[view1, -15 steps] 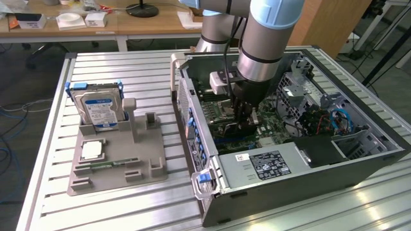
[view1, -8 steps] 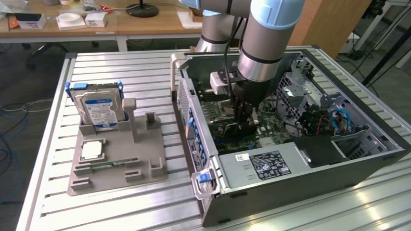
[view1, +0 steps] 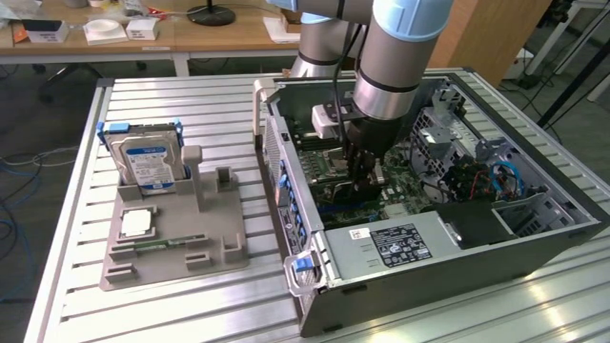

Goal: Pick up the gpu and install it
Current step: 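Insert the gpu into the slot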

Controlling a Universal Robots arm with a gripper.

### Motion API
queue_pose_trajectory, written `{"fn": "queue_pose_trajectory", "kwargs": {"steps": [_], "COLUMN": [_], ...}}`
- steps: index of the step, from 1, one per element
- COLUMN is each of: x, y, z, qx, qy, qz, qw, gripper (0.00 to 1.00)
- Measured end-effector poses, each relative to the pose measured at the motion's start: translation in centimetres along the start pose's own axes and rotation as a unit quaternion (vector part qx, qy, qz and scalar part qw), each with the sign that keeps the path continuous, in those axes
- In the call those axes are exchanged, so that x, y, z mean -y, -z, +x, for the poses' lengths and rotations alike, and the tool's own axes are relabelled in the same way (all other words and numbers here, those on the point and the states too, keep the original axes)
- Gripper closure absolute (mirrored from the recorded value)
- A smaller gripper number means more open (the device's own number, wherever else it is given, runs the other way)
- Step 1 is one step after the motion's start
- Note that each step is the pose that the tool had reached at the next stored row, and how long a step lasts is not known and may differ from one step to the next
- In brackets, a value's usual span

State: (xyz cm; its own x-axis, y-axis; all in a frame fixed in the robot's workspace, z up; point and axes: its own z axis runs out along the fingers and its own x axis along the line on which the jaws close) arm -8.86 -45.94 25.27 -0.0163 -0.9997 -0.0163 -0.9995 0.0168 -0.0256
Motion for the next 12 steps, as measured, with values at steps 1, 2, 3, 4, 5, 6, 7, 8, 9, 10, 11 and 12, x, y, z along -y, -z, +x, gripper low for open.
{"fn": "queue_pose_trajectory", "kwargs": {"steps": [1,2,3,4,5,6,7,8,9,10,11,12], "x": [0.00,0.00,0.00,0.00,0.00,0.00,0.00,-0.01,0.01,0.03,0.05,0.09], "y": [0.00,-0.01,-0.03,-0.05,-0.09,-0.15,-0.21,-0.24,-0.23,-0.24,-0.25,-0.25], "z": [0.00,0.00,0.01,0.01,0.00,0.00,0.00,0.01,0.01,0.01,0.00,0.00], "qx": [0.0000,-0.0002,-0.0002,-0.0002,-0.0001,-0.0001,-0.0001,-0.0001,-0.0002,-0.0002,-0.0001,-0.0001], "qy": [0.000,0.000,0.000,0.000,0.000,0.000,0.000,0.000,0.000,0.000,0.000,0.000], "qz": [0.0000,0.0002,0.0004,0.0004,0.0005,0.0006,0.0006,0.0006,0.0006,0.0005,0.0006,0.0006], "qw": [1.0000,1.0000,1.0000,1.0000,1.0000,1.0000,1.0000,1.0000,1.0000,1.0000,1.0000,1.0000], "gripper": [0.74,0.74,0.74,0.74,0.74,0.74,0.74,0.74,0.74,0.74,0.74,0.74]}}
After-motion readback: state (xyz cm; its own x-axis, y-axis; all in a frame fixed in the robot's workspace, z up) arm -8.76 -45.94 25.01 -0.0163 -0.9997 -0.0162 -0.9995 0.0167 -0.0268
